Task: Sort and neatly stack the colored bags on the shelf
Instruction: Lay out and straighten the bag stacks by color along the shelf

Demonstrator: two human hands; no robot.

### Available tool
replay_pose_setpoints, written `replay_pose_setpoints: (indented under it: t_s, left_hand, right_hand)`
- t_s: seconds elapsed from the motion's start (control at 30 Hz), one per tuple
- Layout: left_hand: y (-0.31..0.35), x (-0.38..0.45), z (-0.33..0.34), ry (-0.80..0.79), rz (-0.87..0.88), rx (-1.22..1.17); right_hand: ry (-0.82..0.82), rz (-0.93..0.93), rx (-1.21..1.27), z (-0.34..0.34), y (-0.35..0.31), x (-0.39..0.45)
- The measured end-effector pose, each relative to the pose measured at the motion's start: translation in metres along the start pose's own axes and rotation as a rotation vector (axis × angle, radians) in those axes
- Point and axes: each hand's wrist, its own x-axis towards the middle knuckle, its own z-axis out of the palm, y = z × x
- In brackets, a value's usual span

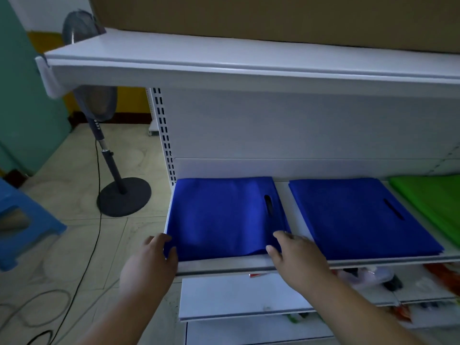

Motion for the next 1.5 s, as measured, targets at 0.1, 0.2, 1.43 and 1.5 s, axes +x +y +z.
replay_pose_setpoints:
  t_s: [0.1,0.2,1.43,1.5]
  left_hand:
    - [-0.003,0.003,0.002,0.011,-0.001,-0.033]
    - [-0.009,0.004,0.001,0.027,-0.009,-0.024]
    - [0.246,-0.047,0.097,0.165,0.089,-0.215]
    - [0.272,-0.053,0.109,0.156,0.074,-0.202]
  right_hand:
    - [0.021,0.042,0.149,0.000,0.001,-0.002]
    - [0.031,0.103,0.285,0.000,0.000,-0.006]
    - [0.435,0.048,0.100,-0.103,0.263,-0.016]
    - [0.399,0.068,0.133,-0.101,0.293,-0.017]
